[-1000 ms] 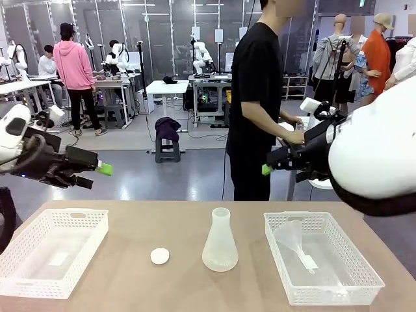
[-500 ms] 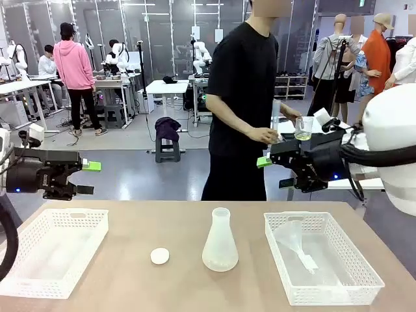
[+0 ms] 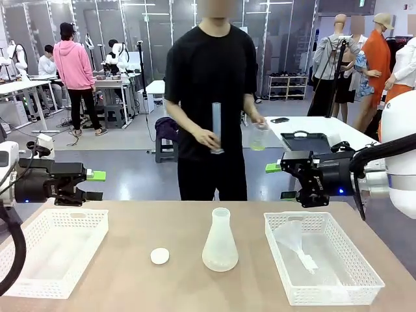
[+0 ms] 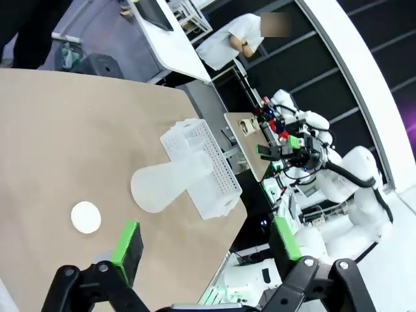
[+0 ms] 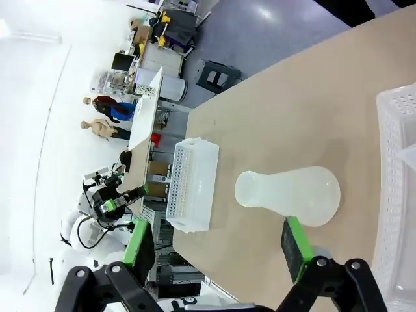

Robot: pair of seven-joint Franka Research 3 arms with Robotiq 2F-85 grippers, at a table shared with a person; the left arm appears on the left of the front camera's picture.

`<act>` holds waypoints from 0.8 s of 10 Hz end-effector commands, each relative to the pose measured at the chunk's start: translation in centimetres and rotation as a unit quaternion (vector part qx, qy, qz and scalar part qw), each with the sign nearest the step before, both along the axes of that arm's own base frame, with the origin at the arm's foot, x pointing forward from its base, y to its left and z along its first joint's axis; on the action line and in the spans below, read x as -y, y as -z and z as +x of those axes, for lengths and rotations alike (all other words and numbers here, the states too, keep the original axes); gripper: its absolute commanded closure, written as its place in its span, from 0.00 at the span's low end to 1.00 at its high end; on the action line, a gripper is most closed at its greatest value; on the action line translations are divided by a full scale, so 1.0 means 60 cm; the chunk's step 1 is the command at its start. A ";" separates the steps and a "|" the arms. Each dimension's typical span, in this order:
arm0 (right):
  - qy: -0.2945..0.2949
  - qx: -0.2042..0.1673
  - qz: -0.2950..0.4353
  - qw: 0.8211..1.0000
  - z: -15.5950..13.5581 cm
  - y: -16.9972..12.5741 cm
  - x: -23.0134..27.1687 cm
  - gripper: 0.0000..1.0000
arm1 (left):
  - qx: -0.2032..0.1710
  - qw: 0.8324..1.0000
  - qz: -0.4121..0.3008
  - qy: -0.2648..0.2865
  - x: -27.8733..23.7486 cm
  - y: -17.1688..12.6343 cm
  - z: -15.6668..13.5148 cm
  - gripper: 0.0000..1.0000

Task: Prepare the solutions needed for the experiment.
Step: Pick up the Plastic Funnel and insert it into the Big flask.

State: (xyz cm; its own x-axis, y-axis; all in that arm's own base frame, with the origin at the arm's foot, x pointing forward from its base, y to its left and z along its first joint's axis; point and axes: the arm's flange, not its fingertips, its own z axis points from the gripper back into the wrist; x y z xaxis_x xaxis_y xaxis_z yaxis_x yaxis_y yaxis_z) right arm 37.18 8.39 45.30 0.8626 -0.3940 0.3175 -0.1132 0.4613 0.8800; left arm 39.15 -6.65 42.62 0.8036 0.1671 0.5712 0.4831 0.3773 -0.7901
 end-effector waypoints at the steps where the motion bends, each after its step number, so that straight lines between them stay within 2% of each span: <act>1: -0.007 0.012 -0.017 1.000 -0.001 -0.013 -0.007 0.00 | -0.020 1.000 -0.005 -0.014 -0.006 -0.003 0.000 0.00; 2: -0.007 0.012 -0.017 1.000 -0.001 -0.013 -0.007 0.00 | 0.000 1.000 0.000 0.000 0.000 0.000 0.000 0.00; 3: -0.003 0.003 -0.003 1.000 -0.001 -0.002 -0.003 0.00 | -0.002 0.999 -0.024 0.029 0.004 -0.003 0.002 0.00; 4: -0.020 -0.015 0.008 1.000 0.008 0.004 -0.009 0.00 | -0.029 0.999 -0.031 0.027 0.003 0.010 0.024 0.00; 6: -0.028 -0.035 0.038 0.998 0.017 0.008 -0.005 0.00 | -0.070 0.990 -0.093 0.077 -0.014 0.035 0.062 0.00; 8: -0.026 -0.054 0.059 0.996 0.021 0.013 0.001 0.00 | -0.092 0.989 -0.093 0.066 -0.028 0.049 0.077 0.00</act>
State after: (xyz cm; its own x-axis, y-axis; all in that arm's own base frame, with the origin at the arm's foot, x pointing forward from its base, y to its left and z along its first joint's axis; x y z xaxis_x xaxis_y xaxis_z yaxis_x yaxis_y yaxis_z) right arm 37.64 8.35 44.27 0.9049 -0.3595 0.2277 -0.0774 0.3870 0.9188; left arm 42.34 -4.98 40.25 0.9060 0.1538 0.3943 0.3743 0.1435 -0.9161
